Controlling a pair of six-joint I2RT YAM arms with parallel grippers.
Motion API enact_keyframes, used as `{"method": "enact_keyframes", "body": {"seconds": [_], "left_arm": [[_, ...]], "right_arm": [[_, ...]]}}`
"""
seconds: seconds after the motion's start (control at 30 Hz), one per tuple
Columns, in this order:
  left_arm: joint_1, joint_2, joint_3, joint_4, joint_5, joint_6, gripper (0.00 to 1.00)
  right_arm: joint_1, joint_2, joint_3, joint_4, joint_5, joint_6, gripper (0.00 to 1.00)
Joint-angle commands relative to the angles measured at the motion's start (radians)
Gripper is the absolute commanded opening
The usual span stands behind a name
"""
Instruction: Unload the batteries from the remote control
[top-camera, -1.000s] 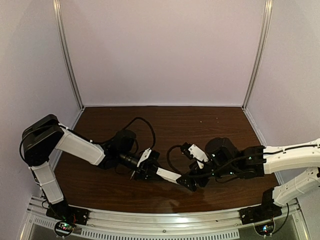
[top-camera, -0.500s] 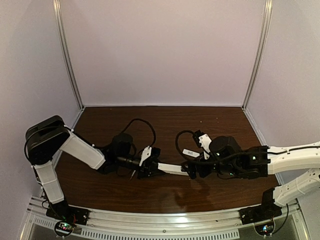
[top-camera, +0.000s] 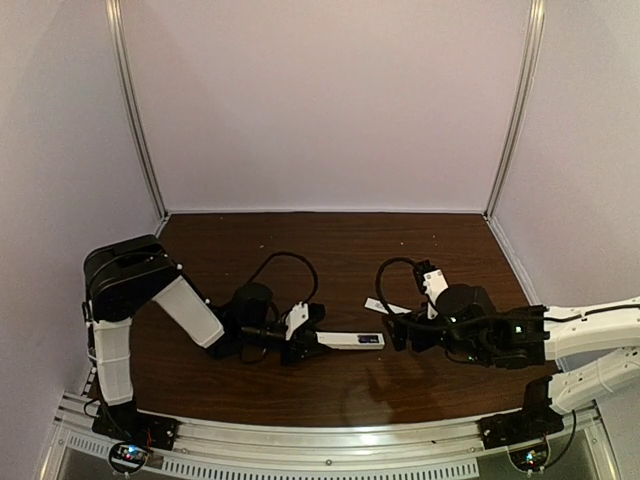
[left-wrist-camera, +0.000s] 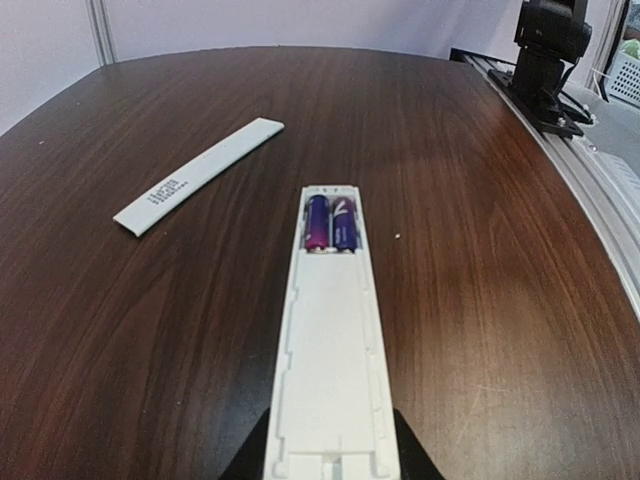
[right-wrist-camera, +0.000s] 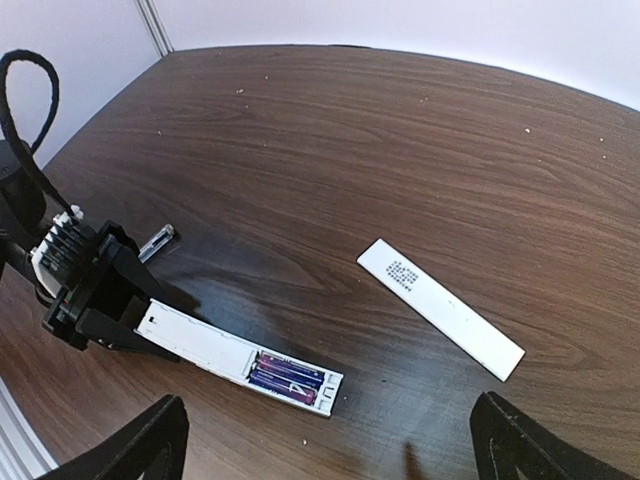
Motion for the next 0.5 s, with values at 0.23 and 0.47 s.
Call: {"method": "enact_keyframes", "body": {"seconds": [0.23, 0.47], "left_arm": [[-0.002, 0.096, 0.043, 0.1, -0.034, 0.021, 0.0], [-0.005, 0.103, 0.04, 0.092, -0.044, 0.068, 0.05]], "right_arm": [[-0.023, -0.033, -0.067, 0.089, 0.095, -0.032, 1.0], [-0.033, -0.018, -0.059, 0.116, 0.092, -0.039, 1.0]]}}
